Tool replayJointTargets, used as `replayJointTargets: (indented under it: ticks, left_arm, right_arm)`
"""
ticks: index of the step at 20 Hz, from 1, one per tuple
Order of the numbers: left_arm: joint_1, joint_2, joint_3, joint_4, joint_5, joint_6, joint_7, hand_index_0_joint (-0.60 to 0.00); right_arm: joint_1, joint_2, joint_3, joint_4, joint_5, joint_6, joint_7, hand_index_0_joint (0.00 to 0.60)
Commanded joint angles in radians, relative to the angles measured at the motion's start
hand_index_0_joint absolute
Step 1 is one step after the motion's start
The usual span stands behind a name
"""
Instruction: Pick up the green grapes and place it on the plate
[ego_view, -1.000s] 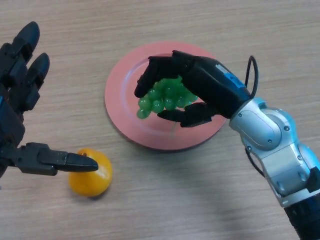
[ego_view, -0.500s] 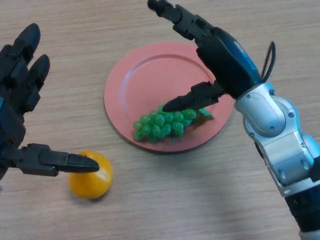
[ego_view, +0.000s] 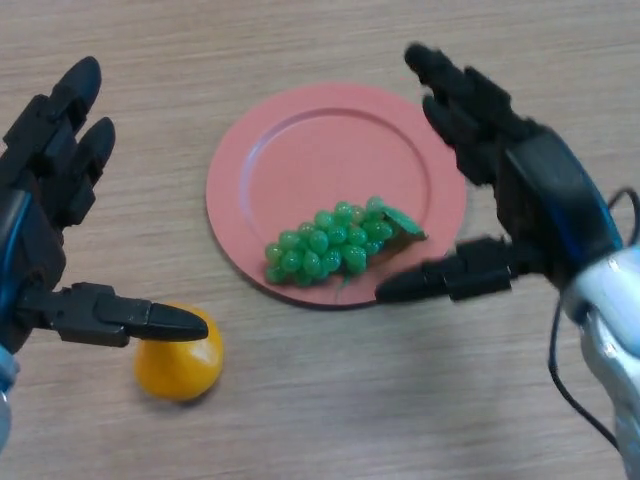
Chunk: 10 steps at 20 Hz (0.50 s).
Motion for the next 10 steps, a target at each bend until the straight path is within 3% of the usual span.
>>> replayJointTargets:
  ticks: [1,3,7,10]
  left_arm:
    - [-0.036,0.030,0.008,-0.037,0.043,-0.156,0.008,0.000]
    - [-0.045,0.029,-0.012,-0.030,0.041,-0.129,-0.008,0.000]
    - [-0.062,0.029,-0.035,0.011,0.084,-0.155,-0.012,0.000]
    - [-0.066,0.020,-0.052,0.012,0.092,-0.155,0.002,0.000]
  right_arm:
    - [0.039,-0.018,-0.069,-0.130,0.112,-0.052,-0.014,0.000]
    - [0.095,-0.035,-0.093,-0.176,0.157,-0.025,-0.014,0.000]
    - [0.091,-0.037,-0.096,-0.174,0.170,-0.046,-0.072,0.000]
    - [0.092,-0.040,-0.096,-0.162,0.154,-0.065,-0.062,0.000]
